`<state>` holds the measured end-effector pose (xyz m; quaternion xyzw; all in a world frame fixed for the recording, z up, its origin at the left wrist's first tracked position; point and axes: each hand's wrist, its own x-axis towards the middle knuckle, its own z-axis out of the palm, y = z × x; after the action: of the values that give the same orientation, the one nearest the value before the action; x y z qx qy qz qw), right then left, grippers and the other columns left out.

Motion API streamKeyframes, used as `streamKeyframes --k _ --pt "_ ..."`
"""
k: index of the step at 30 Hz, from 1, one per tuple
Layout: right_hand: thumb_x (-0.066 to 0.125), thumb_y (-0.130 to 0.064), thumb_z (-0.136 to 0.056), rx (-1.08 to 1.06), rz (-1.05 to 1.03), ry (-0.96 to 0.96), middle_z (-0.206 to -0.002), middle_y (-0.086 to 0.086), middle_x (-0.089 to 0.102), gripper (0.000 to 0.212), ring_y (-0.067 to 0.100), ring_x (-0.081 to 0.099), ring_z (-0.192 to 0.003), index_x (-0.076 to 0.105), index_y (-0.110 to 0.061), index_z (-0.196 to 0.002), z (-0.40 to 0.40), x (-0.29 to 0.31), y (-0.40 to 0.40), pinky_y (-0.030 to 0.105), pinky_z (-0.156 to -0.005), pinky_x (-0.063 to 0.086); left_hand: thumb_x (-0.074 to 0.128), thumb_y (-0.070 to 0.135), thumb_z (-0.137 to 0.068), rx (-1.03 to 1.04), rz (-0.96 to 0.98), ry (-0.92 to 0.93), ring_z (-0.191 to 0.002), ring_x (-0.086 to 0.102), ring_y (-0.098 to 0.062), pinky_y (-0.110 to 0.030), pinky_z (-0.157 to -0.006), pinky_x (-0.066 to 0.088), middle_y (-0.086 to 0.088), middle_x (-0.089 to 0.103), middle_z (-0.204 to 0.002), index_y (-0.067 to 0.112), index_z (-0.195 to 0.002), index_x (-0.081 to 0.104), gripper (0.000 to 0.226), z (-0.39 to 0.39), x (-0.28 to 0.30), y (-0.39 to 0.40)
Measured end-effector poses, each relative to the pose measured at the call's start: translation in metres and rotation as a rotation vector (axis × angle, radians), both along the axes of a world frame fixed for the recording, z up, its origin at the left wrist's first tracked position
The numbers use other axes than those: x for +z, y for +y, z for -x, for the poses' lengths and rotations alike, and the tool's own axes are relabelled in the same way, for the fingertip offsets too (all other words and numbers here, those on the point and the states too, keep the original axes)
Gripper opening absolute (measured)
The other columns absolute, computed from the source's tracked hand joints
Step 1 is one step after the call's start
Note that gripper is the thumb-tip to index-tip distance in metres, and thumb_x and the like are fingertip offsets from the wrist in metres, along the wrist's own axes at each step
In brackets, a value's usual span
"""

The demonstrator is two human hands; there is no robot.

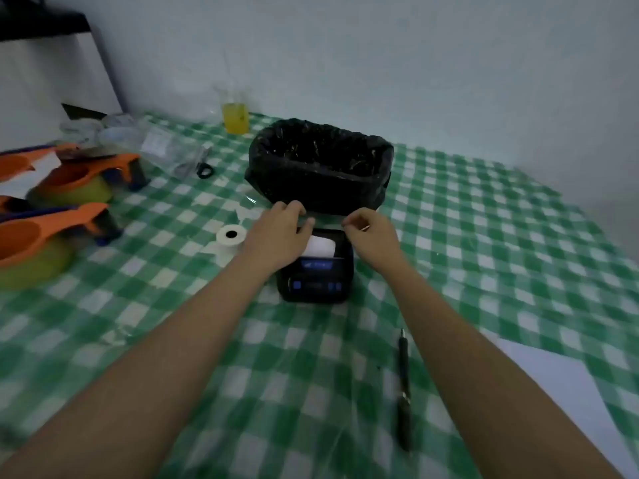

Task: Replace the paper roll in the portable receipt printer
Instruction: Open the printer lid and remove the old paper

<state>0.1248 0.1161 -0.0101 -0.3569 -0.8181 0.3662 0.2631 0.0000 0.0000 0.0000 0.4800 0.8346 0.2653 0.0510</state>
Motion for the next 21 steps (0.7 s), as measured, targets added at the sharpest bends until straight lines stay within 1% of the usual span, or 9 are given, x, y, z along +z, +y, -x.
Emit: streamKeyframes --k 2,5,8,9,11,13,15,18,21 --pt "0.057 -0.010 -0.086 -0.005 -0.010 0.031 -0.070 -0.003 0.058 0.009 0.003 0.051 -0.062 0.065 -0.013 -0.082 -0.003 -0.005 -0.003 0.003 -0.052 0.040 0.040 0.042 -0.093 0.012 -0.035 -0.014 -0.105 0.054 -0.030 -0.046 -0.086 0.048 -0.011 0.054 -0.122 0.014 -0.121 0.048 0.040 0.001 -0.009 -0.004" --pt "0.056 -0.010 -0.086 0.014 -0.062 0.041 -0.070 -0.007 0.058 0.011 0.003 0.052 -0.063 0.064 -0.017 -0.081 -0.008 -0.012 -0.007 0.006 -0.055 0.041 0.038 0.043 -0.093 0.013 -0.081 0.000 -0.106 0.054 -0.030 -0.044 -0.086 0.047 -0.011 0.053 -0.125 0.015 -0.124 0.045 0.042 -0.003 -0.017 -0.010" --pt "0.054 -0.008 -0.087 -0.010 -0.058 0.074 -0.082 -0.001 0.061 0.015 0.013 0.056 -0.071 0.067 -0.015 -0.090 -0.015 -0.015 -0.017 0.021 -0.069 0.048 0.036 0.044 -0.094 0.006 -0.075 -0.025 -0.113 0.052 -0.030 -0.036 -0.081 0.039 -0.009 0.050 -0.131 0.016 -0.129 0.040 0.045 -0.013 -0.018 -0.017" --pt "0.054 -0.006 -0.087 -0.023 -0.022 0.096 -0.085 0.000 0.061 0.017 0.015 0.057 -0.075 0.067 -0.014 -0.093 -0.016 -0.015 -0.019 0.026 -0.074 0.050 0.036 0.044 -0.094 -0.002 -0.068 -0.059 -0.117 0.050 -0.029 -0.035 -0.081 0.036 -0.008 0.048 -0.135 0.016 -0.132 0.037 0.047 -0.014 -0.018 -0.020" --pt "0.054 -0.001 -0.086 -0.043 0.106 0.155 -0.085 -0.002 0.060 0.021 0.015 0.057 -0.078 0.066 -0.010 -0.101 -0.020 -0.016 -0.024 0.029 -0.078 0.051 0.039 0.043 -0.094 -0.040 -0.093 -0.144 -0.123 0.046 -0.027 -0.034 -0.087 0.035 -0.007 0.044 -0.141 0.017 -0.136 0.033 0.050 -0.017 -0.022 -0.028" --pt "0.055 0.003 -0.085 -0.043 0.301 0.208 -0.086 0.003 0.058 0.021 0.014 0.057 -0.074 0.063 -0.007 -0.102 -0.022 -0.015 -0.026 0.028 -0.074 0.051 0.041 0.039 -0.094 -0.079 -0.136 -0.203 -0.125 0.046 -0.025 -0.033 -0.094 0.036 -0.007 0.045 -0.142 0.016 -0.138 0.033 0.050 -0.019 -0.029 -0.034" --pt "0.057 0.005 -0.085 -0.043 0.502 0.221 -0.085 0.010 0.059 0.014 0.015 0.057 -0.069 0.059 -0.009 -0.088 -0.023 -0.008 -0.025 0.022 -0.064 0.054 0.041 0.036 -0.095 -0.097 -0.163 -0.218 -0.124 0.045 -0.023 -0.030 -0.093 0.035 -0.007 0.045 -0.140 0.014 -0.137 0.034 0.048 -0.021 -0.034 -0.039" --pt "0.058 0.003 -0.087 -0.070 0.676 0.064 -0.081 0.007 0.060 0.013 0.014 0.060 -0.070 0.056 -0.009 -0.080 -0.023 0.008 -0.018 0.017 -0.049 0.055 0.037 0.036 -0.097 -0.103 -0.235 -0.241 -0.120 0.047 -0.022 -0.027 -0.088 0.033 -0.005 0.048 -0.136 0.015 -0.134 0.037 0.043 -0.022 -0.040 -0.041" --pt "0.054 0.001 -0.090 -0.073 0.722 -0.119 -0.080 0.006 0.061 0.010 0.013 0.060 -0.070 0.056 -0.005 -0.081 -0.020 0.022 -0.012 0.019 -0.052 0.057 0.035 0.033 -0.098 -0.091 -0.336 -0.260 -0.116 0.050 -0.022 -0.028 -0.086 0.035 -0.005 0.053 -0.129 0.015 -0.130 0.041 0.038 -0.025 -0.046 -0.041"
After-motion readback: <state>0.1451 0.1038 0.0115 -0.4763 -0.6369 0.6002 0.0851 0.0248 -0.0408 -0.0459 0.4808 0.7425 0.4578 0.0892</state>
